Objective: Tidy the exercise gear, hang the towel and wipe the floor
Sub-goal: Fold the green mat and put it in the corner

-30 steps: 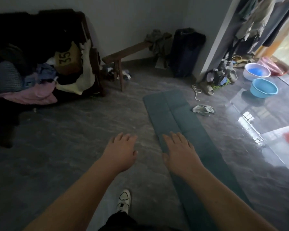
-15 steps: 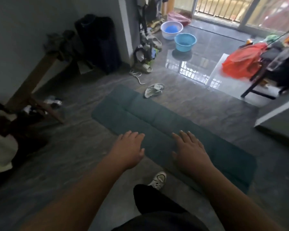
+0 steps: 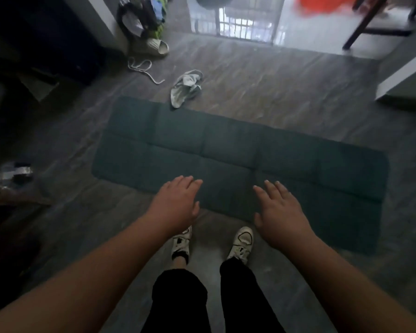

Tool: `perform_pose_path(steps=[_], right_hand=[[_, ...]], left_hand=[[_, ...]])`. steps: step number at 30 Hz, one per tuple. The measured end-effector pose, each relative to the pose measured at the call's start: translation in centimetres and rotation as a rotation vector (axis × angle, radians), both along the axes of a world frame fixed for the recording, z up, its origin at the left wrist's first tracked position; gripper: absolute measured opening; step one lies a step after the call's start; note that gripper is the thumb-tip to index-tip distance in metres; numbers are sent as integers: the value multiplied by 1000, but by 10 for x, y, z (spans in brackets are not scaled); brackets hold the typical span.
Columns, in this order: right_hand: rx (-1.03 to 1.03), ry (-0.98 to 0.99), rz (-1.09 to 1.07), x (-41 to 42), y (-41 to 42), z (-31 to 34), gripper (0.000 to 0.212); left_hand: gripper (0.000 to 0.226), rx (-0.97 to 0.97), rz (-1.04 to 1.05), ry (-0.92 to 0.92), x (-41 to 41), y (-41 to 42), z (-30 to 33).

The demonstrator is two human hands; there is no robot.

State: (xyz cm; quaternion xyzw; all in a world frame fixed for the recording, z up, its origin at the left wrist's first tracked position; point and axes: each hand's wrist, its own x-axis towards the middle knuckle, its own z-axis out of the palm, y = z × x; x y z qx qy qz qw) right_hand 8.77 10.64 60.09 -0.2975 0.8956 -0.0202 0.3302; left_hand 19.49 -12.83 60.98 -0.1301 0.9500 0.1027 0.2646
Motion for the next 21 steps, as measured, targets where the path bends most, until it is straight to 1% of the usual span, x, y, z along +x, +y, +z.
perform_pose_path(steps=[3, 6, 11, 14, 16, 19, 21], right_hand=[[49, -14, -49, -2, -5, -96, 69], [78, -30, -118, 7, -10, -197, 71], [149, -69, -120, 26, -23, -372, 74], [181, -98, -29, 31, -29, -465, 74], [212, -116, 69, 35, -31, -531, 75], [202, -92, 279, 38, -31, -597, 76], [166, -48, 365, 36, -30, -633, 76]], left_hand=[[63, 41, -74, -13, -23, -10, -99], [62, 68, -155, -29, -29, -14, -200], [63, 90, -297, -85, -26, -28, -372], [64, 91, -458, -131, -21, -35, -456], [64, 63, -573, -186, -20, -44, -518], [67, 24, -693, -252, -26, -57, -585], [69, -20, -784, -287, -28, -66, -619]])
